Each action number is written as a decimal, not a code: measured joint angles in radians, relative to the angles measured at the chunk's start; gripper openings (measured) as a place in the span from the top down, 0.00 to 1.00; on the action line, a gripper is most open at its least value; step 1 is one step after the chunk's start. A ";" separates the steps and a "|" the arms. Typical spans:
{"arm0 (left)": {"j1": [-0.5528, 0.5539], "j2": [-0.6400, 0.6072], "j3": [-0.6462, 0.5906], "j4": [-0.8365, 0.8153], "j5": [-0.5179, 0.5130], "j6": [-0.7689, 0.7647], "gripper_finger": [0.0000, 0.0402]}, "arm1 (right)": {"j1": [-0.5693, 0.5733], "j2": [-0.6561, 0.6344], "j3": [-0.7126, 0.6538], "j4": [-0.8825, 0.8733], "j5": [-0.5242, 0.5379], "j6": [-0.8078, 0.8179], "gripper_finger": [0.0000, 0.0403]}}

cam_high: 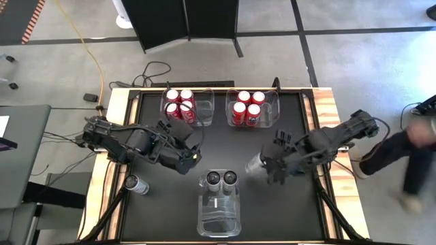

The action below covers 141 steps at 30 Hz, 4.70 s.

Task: Sort soda cans
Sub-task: Put the white yellow soda can into the bottom transparent bin

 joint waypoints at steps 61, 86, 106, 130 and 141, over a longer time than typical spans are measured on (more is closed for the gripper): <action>-0.498 0.049 -0.014 0.000 0.469 -0.459 0.07 | 0.141 0.457 0.127 0.321 -0.016 -0.261 0.32; -0.598 0.051 -0.014 0.000 0.443 -0.565 0.07 | 0.166 0.454 0.311 0.341 -0.037 -0.356 0.07; -0.710 0.061 -0.225 0.000 0.686 -0.820 0.07 | 0.048 0.570 0.313 0.418 -0.138 -0.383 0.27; -0.598 0.022 -0.221 0.000 0.638 -1.017 0.07 | 0.078 0.590 0.546 0.349 -0.144 -0.460 0.29; -0.423 -0.130 -0.306 -0.003 0.567 -0.514 0.07 | 0.040 0.588 0.666 0.382 -0.178 -0.500 0.29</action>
